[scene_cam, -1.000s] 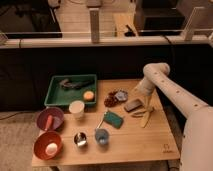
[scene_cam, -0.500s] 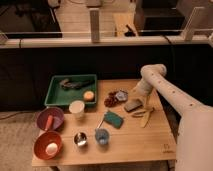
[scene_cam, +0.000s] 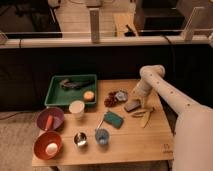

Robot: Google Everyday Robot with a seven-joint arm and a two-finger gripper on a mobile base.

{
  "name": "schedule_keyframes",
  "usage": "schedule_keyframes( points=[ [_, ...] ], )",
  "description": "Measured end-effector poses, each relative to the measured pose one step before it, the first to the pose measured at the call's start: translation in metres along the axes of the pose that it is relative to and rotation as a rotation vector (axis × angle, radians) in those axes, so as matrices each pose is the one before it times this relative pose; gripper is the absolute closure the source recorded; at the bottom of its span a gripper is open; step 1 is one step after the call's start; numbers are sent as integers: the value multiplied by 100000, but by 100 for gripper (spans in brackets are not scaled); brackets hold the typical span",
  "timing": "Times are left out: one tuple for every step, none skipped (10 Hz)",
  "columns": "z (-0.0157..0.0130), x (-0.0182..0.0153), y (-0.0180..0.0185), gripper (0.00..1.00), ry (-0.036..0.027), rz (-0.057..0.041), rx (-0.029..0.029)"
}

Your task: Wipe table surface with eraser

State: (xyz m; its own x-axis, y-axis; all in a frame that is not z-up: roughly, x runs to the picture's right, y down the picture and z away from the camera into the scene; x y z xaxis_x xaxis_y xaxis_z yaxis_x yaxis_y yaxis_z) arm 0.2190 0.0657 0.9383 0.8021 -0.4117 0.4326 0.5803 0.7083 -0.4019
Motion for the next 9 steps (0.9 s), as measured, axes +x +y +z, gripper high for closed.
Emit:
schedule_keyframes(
  points=[
    [168,107,49,41,-320,108,-71],
    [127,89,67,41,-252,145,-108],
    [162,89,53,41,-272,149,-168],
    [186,89,83,41,-333,167,-551],
    [150,32,39,41,-241,23,-390],
    [218,44,-17,41,-378,12,-434],
    [206,53,-40,41,-284,-74,-534],
    [162,-22,-62,41,-256,-125,-406],
    [103,2,-27,44,-155,-20,-231]
  ],
)
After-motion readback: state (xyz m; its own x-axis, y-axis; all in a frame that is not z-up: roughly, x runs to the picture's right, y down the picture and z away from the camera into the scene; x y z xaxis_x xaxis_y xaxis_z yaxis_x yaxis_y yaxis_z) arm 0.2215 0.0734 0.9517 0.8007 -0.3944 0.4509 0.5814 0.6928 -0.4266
